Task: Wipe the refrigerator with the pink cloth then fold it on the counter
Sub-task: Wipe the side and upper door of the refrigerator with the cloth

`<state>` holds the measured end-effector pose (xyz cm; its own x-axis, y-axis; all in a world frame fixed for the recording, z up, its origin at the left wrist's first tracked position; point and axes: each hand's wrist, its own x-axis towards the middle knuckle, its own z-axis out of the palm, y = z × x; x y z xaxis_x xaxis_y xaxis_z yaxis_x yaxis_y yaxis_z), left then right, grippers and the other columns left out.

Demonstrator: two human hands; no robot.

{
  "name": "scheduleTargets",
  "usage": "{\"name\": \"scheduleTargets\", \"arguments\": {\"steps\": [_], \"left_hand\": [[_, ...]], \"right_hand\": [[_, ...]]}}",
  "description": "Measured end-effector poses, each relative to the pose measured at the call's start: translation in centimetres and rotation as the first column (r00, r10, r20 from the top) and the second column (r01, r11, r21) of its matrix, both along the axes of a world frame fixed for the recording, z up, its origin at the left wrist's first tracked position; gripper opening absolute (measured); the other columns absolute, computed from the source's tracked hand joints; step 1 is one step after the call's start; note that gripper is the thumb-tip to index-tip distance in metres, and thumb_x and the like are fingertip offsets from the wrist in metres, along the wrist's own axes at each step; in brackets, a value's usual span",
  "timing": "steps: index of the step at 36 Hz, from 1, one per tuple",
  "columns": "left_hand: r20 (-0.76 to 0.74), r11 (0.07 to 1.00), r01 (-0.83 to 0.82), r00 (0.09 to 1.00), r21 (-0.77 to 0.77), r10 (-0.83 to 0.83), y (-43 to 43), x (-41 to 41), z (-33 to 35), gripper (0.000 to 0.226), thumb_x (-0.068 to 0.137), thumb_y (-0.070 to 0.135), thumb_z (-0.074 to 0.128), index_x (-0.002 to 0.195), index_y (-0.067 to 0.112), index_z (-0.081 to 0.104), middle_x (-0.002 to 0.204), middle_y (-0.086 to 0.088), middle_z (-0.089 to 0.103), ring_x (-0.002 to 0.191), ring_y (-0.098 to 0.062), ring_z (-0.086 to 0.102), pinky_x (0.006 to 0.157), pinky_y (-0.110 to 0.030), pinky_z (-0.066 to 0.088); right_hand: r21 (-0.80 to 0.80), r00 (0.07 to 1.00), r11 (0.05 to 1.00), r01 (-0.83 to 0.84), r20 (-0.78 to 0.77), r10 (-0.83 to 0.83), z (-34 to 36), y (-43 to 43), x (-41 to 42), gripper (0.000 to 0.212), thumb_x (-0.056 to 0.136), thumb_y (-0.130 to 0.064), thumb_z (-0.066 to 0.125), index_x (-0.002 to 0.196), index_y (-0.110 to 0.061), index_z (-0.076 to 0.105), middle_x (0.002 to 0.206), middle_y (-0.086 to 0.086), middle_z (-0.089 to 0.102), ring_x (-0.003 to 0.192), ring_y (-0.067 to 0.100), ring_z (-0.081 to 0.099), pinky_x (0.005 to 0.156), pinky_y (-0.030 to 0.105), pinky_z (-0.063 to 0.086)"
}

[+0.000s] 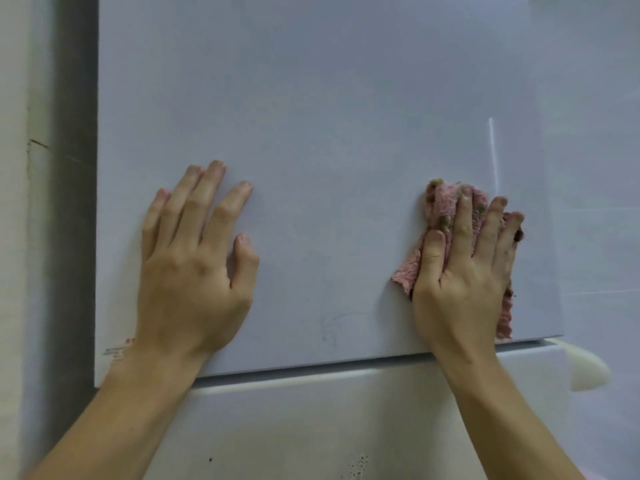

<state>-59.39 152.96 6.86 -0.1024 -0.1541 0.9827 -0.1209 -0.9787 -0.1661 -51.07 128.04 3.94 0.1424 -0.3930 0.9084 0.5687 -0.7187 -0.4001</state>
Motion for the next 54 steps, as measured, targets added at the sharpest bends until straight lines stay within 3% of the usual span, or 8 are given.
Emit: {"name": "scheduleTargets", "arguments": {"steps": [6,14,23,30,41,48,50,54], "left_hand": [[-0.003,1.000,0.018,1.000,-0.010,-0.018,1.0,-0.4,-0.6,0.052,0.101,0.021,0.042,0.151,0.011,0.054,0.165,-0.012,0.042,0.156,-0.032,0.033,0.131,-0.046,0.018],[0.009,1.000,-0.017,1.000,0.002,0.017,1.8,-0.9,-1.1,0.054,0.097,0.014,0.044,0.149,0.008,0.055,0.163,-0.015,0.043,0.153,-0.036,0.036,0.128,-0.054,0.023],[0.077,0.995,0.044,0.996,-0.092,-0.037,0.0,0.2,-1.3,0.046,0.100,0.018,0.047,0.143,0.003,0.056,0.159,-0.019,0.047,0.151,-0.037,0.036,0.128,-0.050,0.018],[0.073,0.995,0.015,0.997,-0.102,-0.008,-0.2,0.7,-1.6,0.050,0.100,0.019,0.047,0.147,0.003,0.054,0.161,-0.018,0.044,0.153,-0.038,0.036,0.129,-0.053,0.019],[-0.040,0.997,0.047,0.998,-0.053,-0.049,1.3,-0.8,-1.9,0.056,0.099,0.016,0.036,0.152,0.008,0.051,0.166,-0.010,0.041,0.157,-0.029,0.031,0.132,-0.047,0.017],[-0.043,0.997,-0.029,0.999,-0.069,0.027,4.5,-2.3,-3.0,0.059,0.093,0.005,0.041,0.150,0.008,0.053,0.164,-0.011,0.043,0.156,-0.030,0.034,0.130,-0.051,0.020],[-0.050,0.995,-0.017,0.999,-0.094,0.012,5.4,-2.8,-3.1,0.058,0.095,0.003,0.041,0.152,0.008,0.051,0.164,-0.011,0.042,0.156,-0.029,0.032,0.131,-0.049,0.019],[-0.037,0.993,-0.015,0.999,-0.113,0.011,7.2,-3.3,-3.3,0.060,0.092,-0.003,0.042,0.151,0.007,0.052,0.163,-0.010,0.044,0.156,-0.028,0.033,0.127,-0.053,0.026]], "right_hand": [[-0.137,0.988,0.990,0.032,0.154,-0.011,-1.6,7.1,-1.7,0.059,0.109,-0.030,0.038,0.162,-0.006,0.034,0.170,0.025,0.021,0.160,0.044,0.014,0.129,0.061,0.016],[-0.457,0.963,0.890,-0.006,0.239,0.129,-4.2,12.5,-4.1,0.057,0.105,-0.017,0.045,0.161,-0.008,0.037,0.170,0.020,0.023,0.162,0.036,0.014,0.130,0.053,0.020],[0.004,0.998,0.999,-0.054,0.015,0.054,-2.4,-4.8,1.4,0.063,0.107,-0.035,0.025,0.166,-0.013,0.023,0.175,0.011,0.014,0.163,0.029,0.004,0.132,0.050,0.006],[0.175,0.999,0.984,-0.033,-0.016,0.036,-2.4,-4.2,0.9,0.061,0.107,-0.035,0.028,0.167,-0.023,0.022,0.176,0.003,0.010,0.163,0.029,0.000,0.133,0.040,-0.003],[-0.146,0.988,0.989,-0.009,0.150,0.031,-3.5,10.3,-3.3,0.060,0.105,-0.028,0.040,0.163,-0.012,0.035,0.171,0.021,0.023,0.160,0.042,0.014,0.129,0.059,0.017],[-0.472,0.973,0.881,-0.039,0.184,0.141,-5.2,16.0,-5.9,0.057,0.106,-0.019,0.045,0.162,-0.014,0.036,0.172,0.015,0.022,0.162,0.033,0.011,0.131,0.052,0.017],[-0.457,0.972,0.890,-0.008,0.207,0.115,-4.6,14.1,-5.1,0.056,0.106,-0.016,0.047,0.162,-0.011,0.037,0.171,0.017,0.024,0.161,0.035,0.014,0.131,0.053,0.019],[-0.166,0.986,0.986,-0.022,0.162,0.049,-1.5,10.3,-3.1,0.054,0.110,-0.019,0.043,0.162,-0.005,0.035,0.170,0.023,0.022,0.160,0.041,0.015,0.130,0.056,0.015]]}}
